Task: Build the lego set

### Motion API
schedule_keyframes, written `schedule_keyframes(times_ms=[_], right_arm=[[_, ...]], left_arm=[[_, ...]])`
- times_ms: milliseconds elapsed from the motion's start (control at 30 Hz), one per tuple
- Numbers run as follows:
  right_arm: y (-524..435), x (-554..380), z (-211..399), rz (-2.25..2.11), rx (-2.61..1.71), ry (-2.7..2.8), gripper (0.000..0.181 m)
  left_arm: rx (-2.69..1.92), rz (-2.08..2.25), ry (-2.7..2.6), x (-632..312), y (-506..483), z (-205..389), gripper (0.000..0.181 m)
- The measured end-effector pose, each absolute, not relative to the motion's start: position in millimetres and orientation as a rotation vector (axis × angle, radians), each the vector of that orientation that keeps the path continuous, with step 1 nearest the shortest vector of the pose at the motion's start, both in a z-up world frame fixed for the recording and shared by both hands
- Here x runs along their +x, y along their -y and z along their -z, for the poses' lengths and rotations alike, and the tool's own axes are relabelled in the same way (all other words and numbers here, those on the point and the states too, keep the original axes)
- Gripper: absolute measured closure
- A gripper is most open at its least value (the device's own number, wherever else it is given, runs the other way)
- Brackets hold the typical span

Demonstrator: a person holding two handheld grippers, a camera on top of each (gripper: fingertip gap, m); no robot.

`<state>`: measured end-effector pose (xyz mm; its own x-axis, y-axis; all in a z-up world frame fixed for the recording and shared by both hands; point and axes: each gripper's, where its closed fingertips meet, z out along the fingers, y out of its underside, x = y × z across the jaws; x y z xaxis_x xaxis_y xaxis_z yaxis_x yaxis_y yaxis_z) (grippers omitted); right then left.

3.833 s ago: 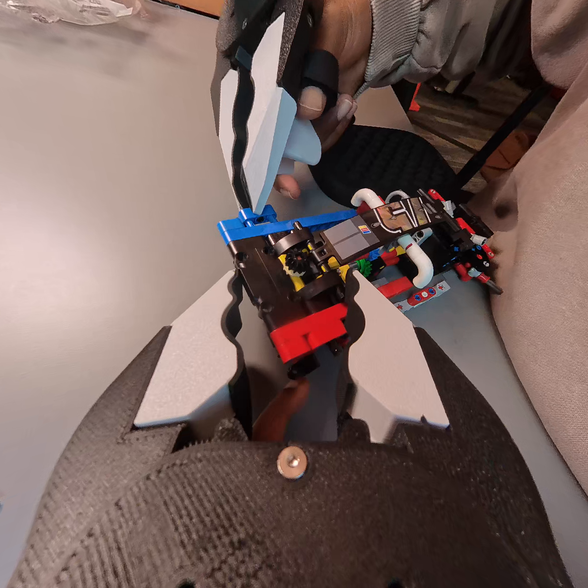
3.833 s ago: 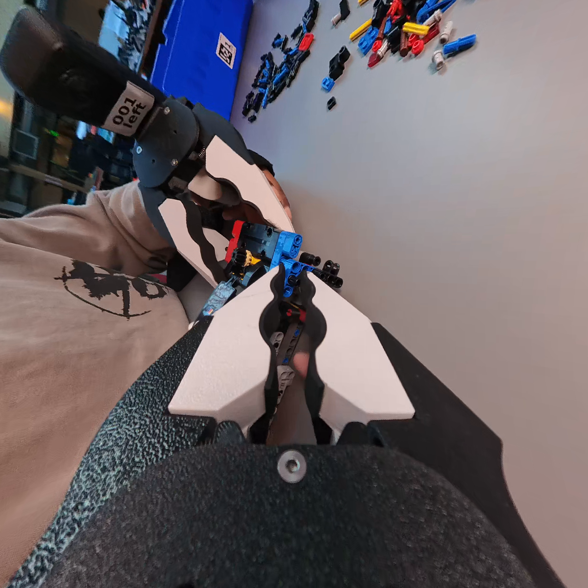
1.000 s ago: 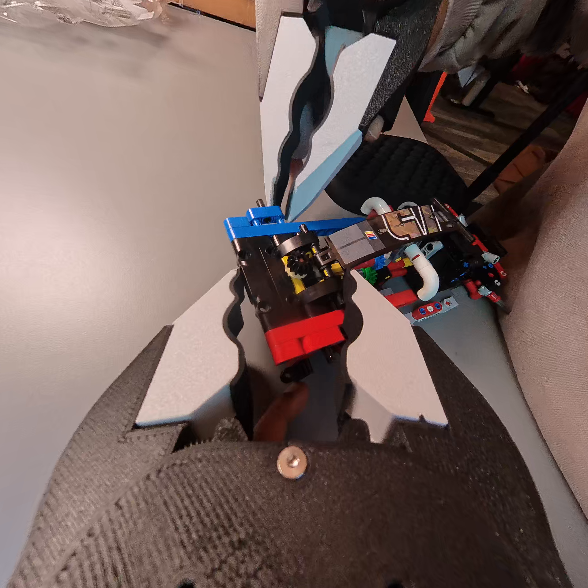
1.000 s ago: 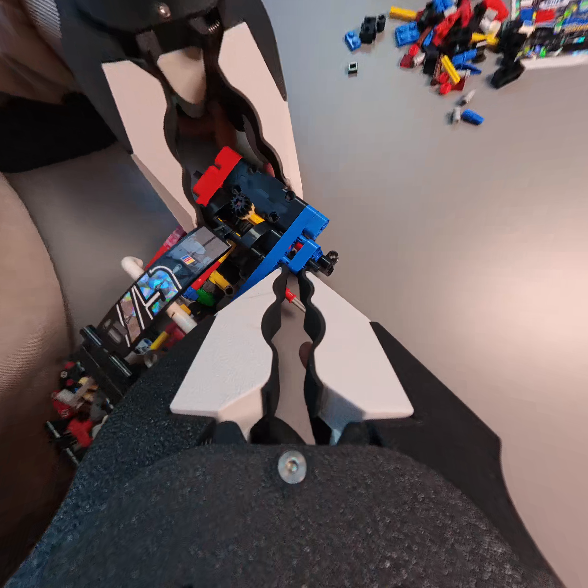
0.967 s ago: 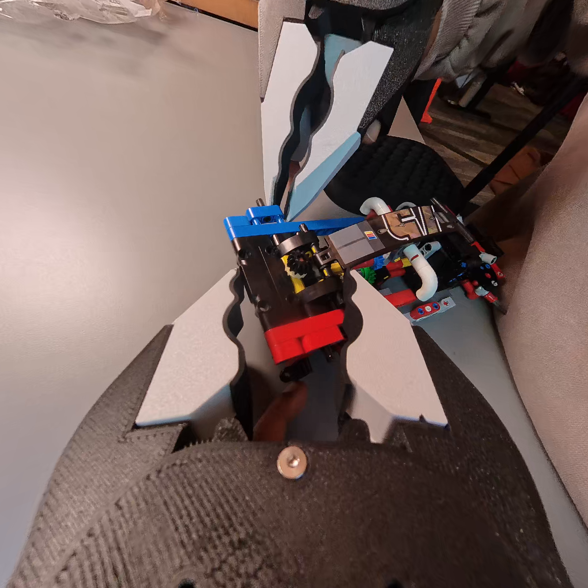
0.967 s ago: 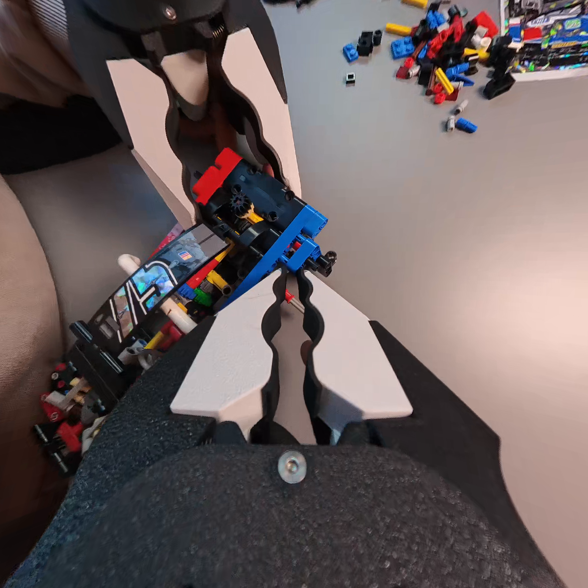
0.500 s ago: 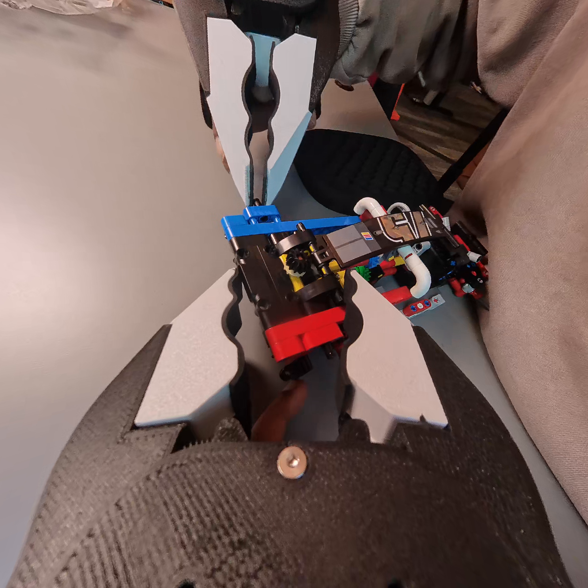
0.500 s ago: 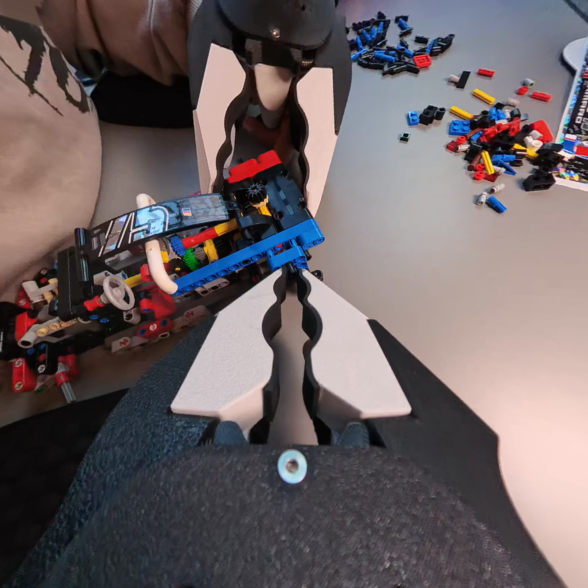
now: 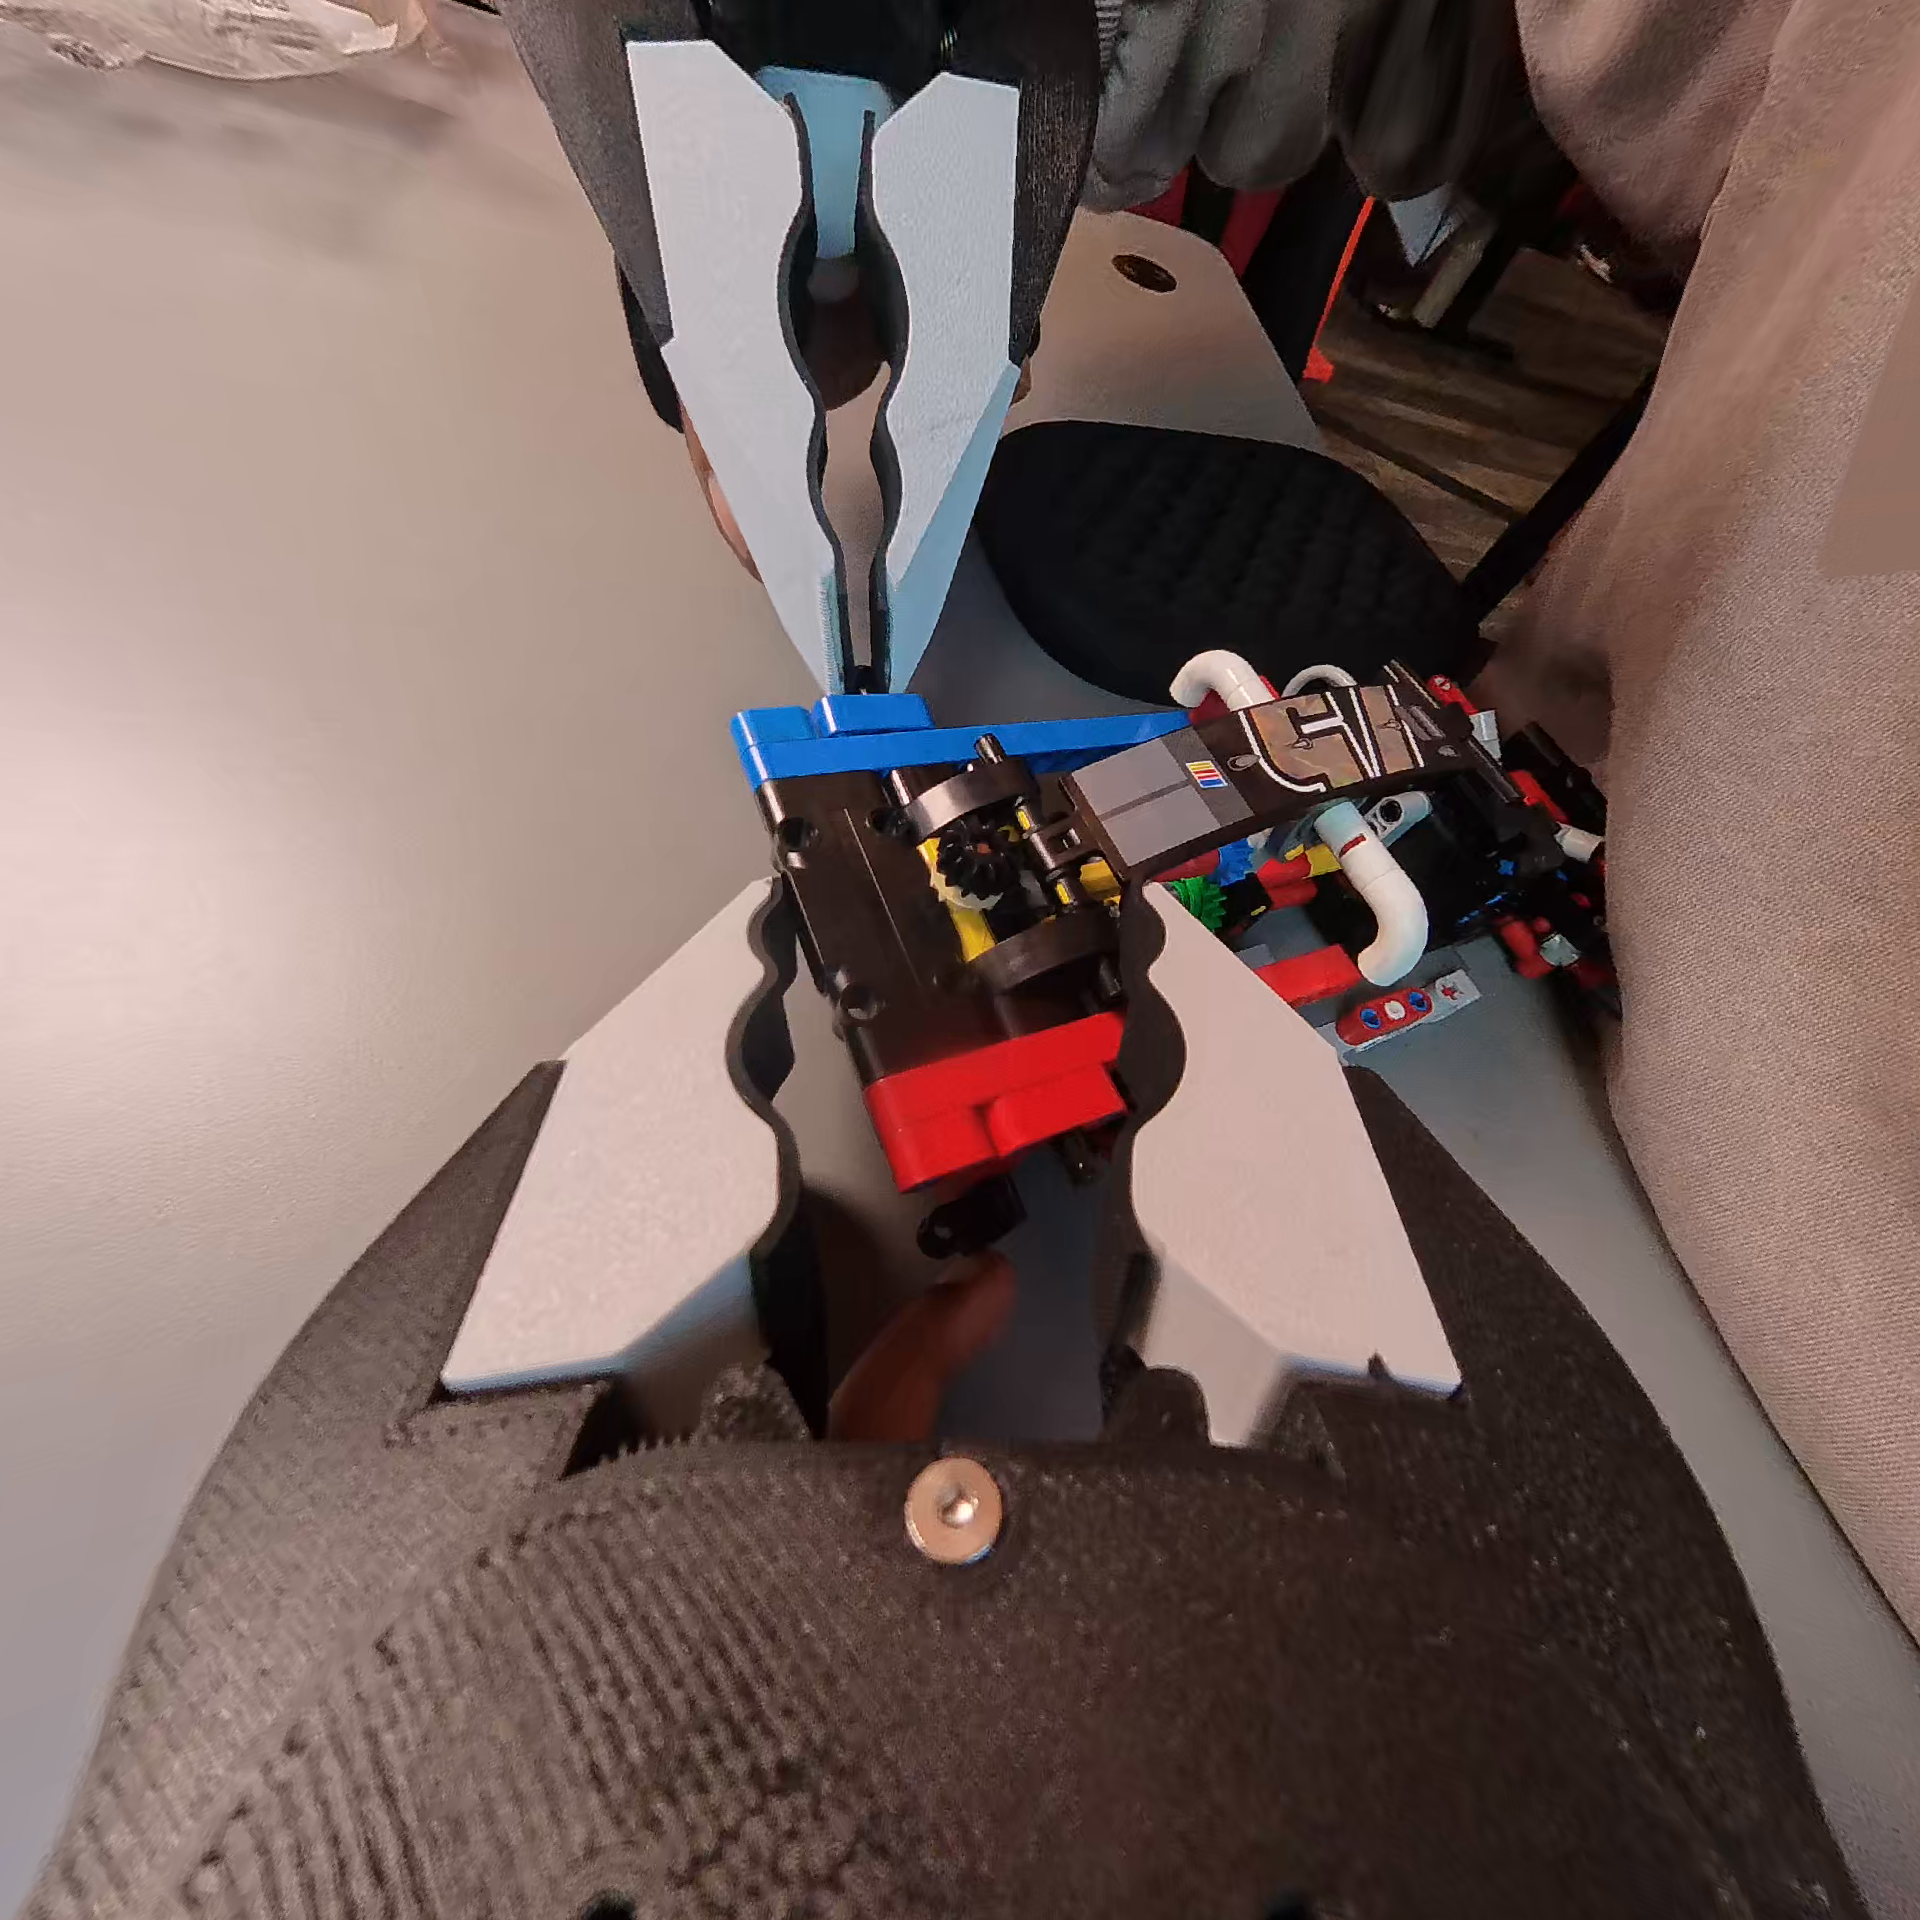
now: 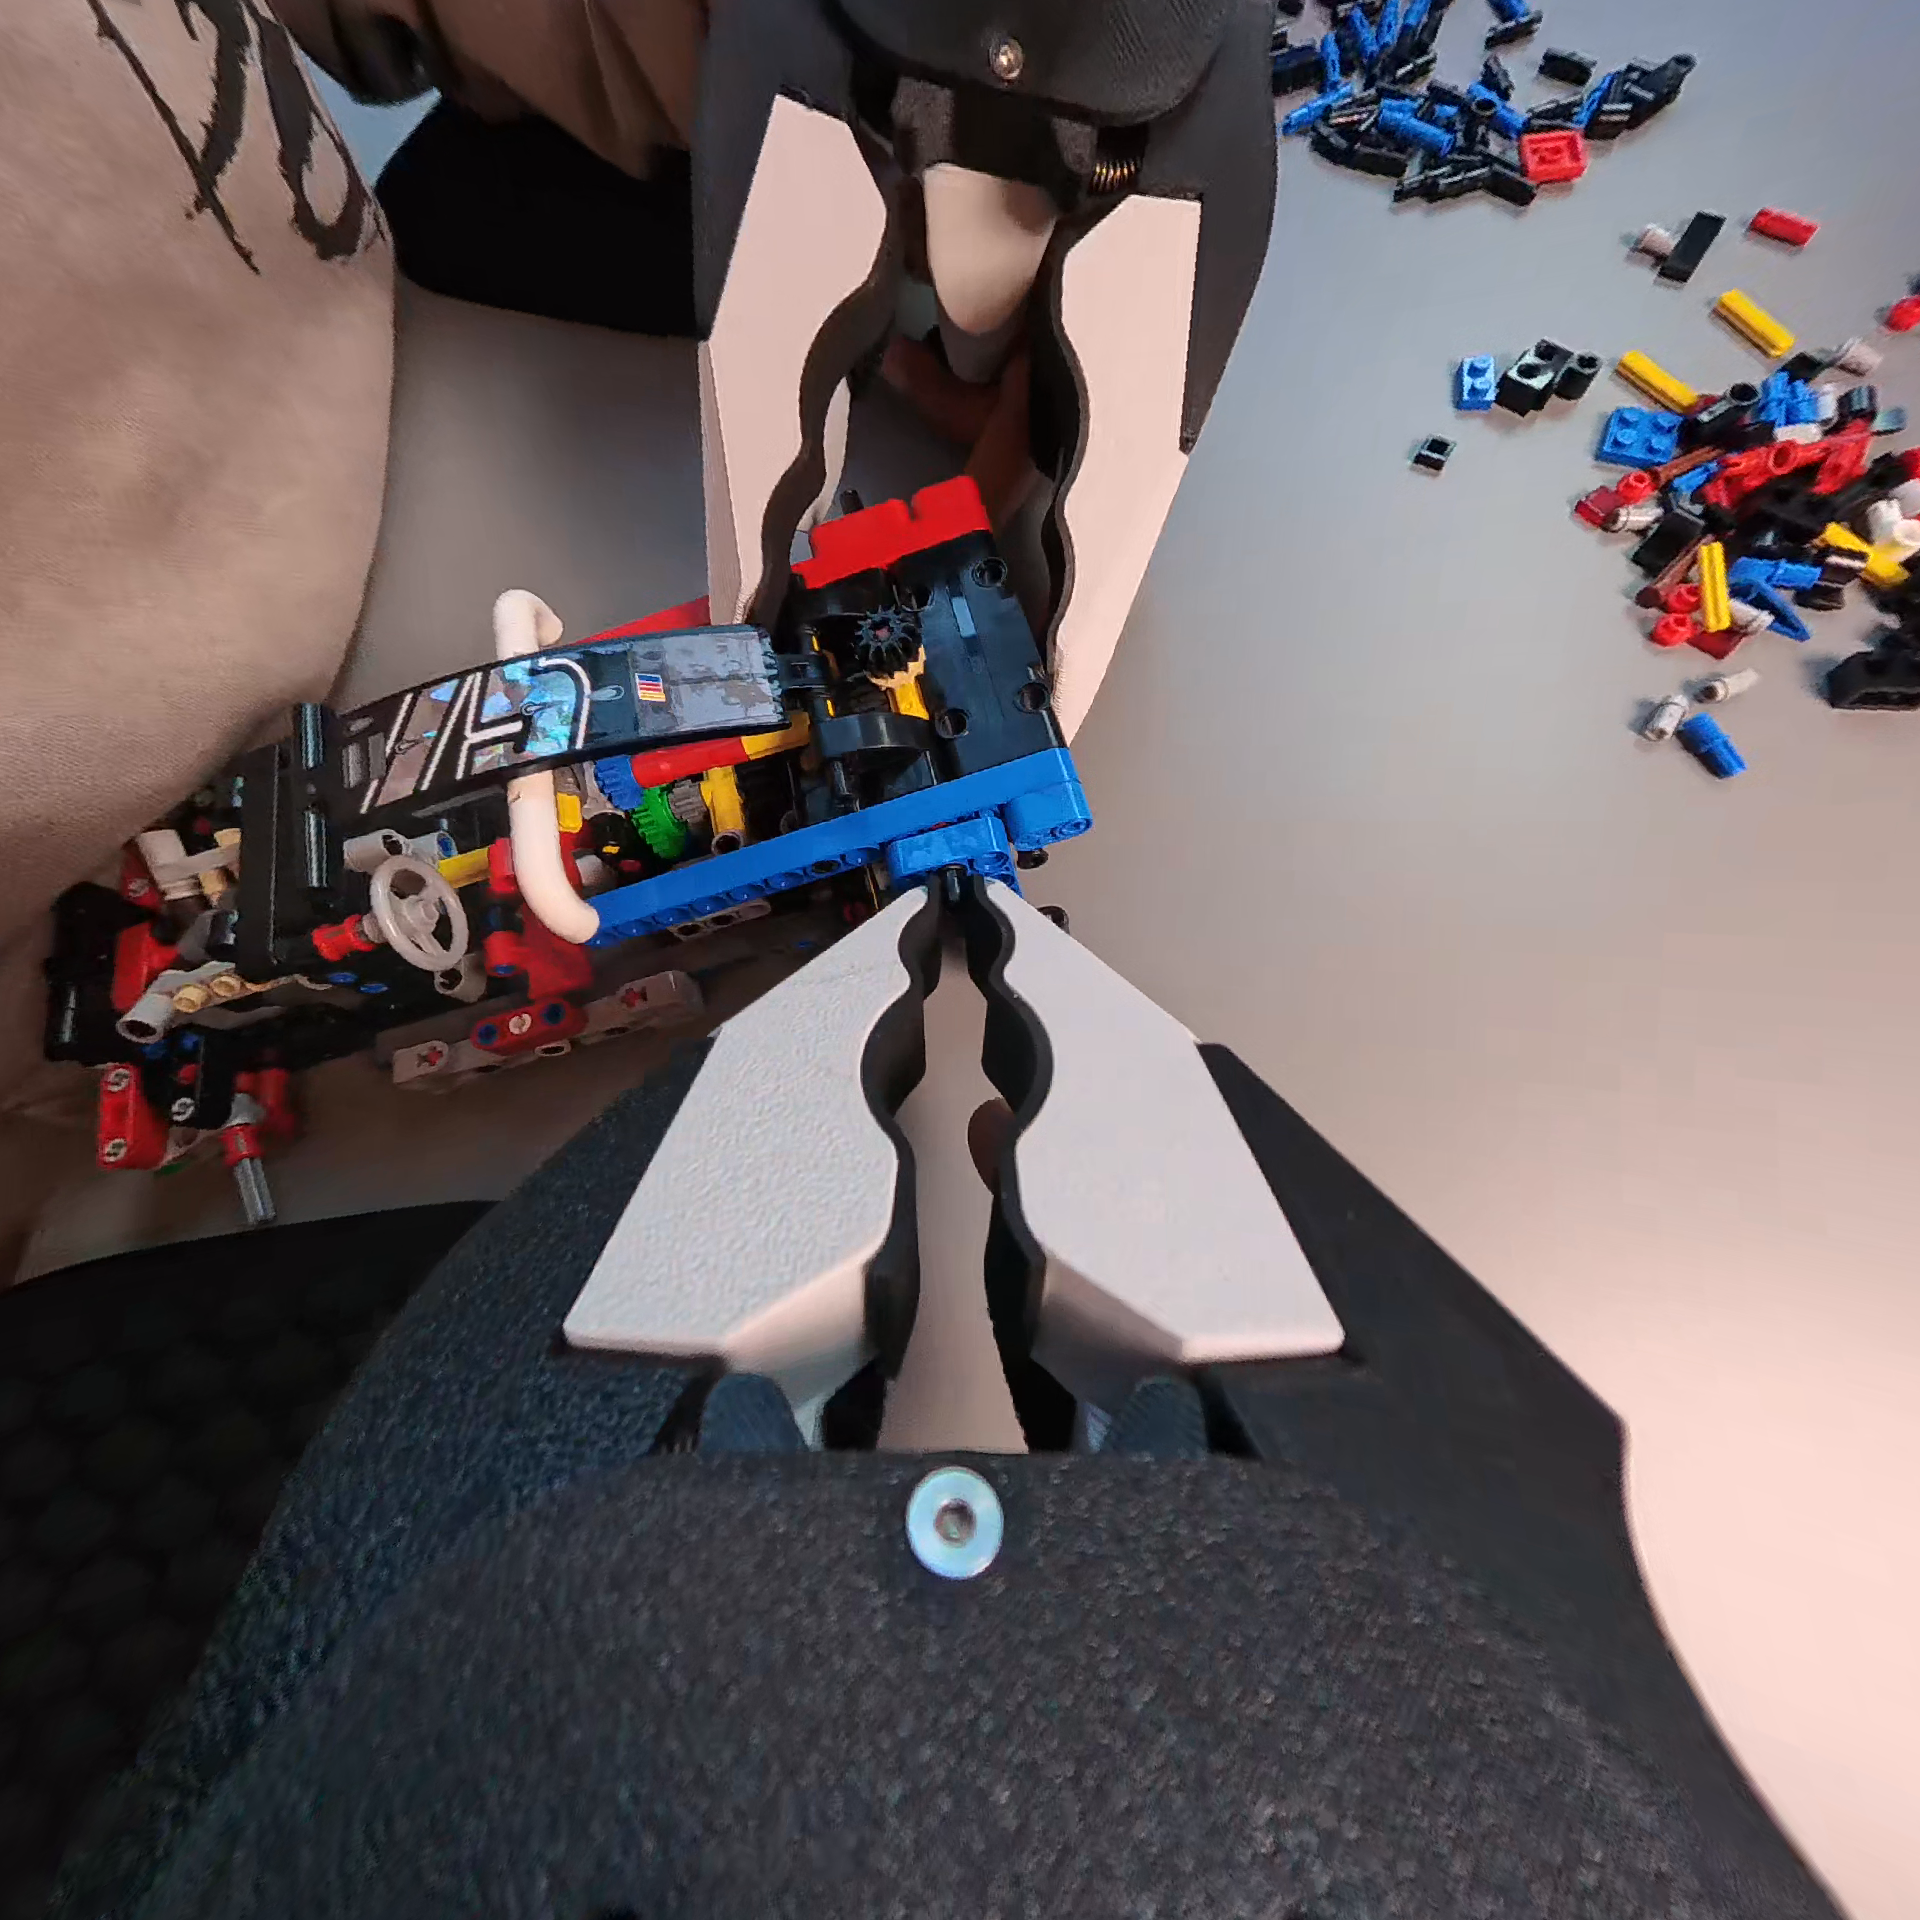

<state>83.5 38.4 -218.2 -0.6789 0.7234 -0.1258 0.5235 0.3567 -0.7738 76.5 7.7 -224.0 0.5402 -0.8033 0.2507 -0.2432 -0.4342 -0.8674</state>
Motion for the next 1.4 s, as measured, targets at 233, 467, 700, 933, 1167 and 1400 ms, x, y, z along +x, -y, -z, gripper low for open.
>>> schedule_keyframes(times_ms=[233,467,700,933,1167,1400], right_arm=[[-40.4,85.6,217.9,-1.296,-1.122,2.35,0.178],[-51.8,82.9,216.0,-1.3,-1.087,2.331,0.17],[-54.7,85.3,234.4,-1.224,-1.044,2.375,0.17],[-50.4,76.2,238.4,-1.185,-0.974,2.356,0.177],[-49.1,74.6,239.0,-1.251,-0.992,2.314,0.178],[-46.5,71.0,240.4,-1.288,-0.994,2.353,0.177]], left_arm=[[-1.954,0.9,-0.84,77.1,-6.7,223.2,0.119],[-1.931,0.939,-0.792,67.5,-6.4,209.2,0.106],[-2.092,0.881,-0.807,45.7,27.2,225.7,0.108],[-2.123,0.716,-0.831,57.8,19.4,241.3,0.128],[-2.092,0.728,-0.896,59.6,17.8,241.0,0.129],[-2.035,0.771,-0.922,67.3,19.5,239.4,0.131]])
